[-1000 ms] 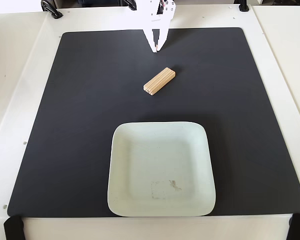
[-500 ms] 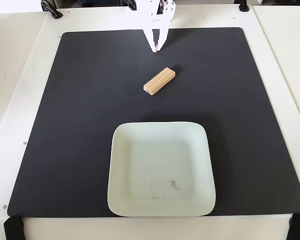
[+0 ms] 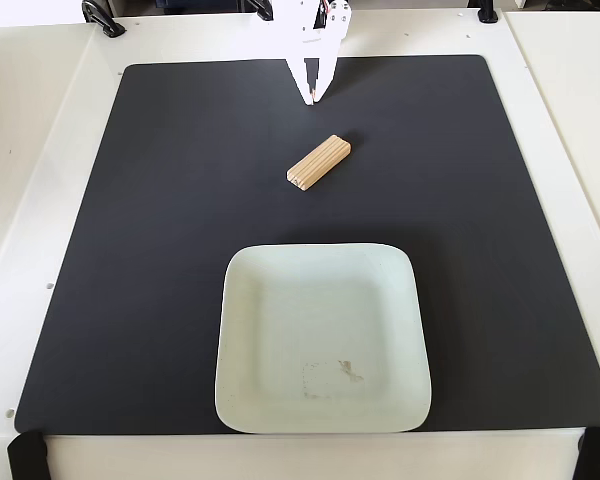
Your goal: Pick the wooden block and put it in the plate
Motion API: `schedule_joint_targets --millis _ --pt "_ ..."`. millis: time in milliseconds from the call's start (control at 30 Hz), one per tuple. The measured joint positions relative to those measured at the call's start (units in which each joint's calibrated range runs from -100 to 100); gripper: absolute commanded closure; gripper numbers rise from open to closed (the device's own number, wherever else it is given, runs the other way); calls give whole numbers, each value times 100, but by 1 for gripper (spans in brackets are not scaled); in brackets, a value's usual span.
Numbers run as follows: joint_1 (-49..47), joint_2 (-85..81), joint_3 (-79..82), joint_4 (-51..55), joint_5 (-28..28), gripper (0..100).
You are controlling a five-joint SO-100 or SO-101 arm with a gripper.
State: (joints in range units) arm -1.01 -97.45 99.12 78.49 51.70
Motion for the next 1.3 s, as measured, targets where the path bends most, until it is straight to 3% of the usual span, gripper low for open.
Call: schedule_joint_targets --millis 300,467,967,1100,1300 --pt "87 26 -79 34 0 99" --pt "-29 493 -913 468 10 99" --pt "87 6100 -6798 1403 -73 99" --pt "29 7699 -8344 1531 -616 99" --pt "58 9434 -9697 1420 -1852 99"
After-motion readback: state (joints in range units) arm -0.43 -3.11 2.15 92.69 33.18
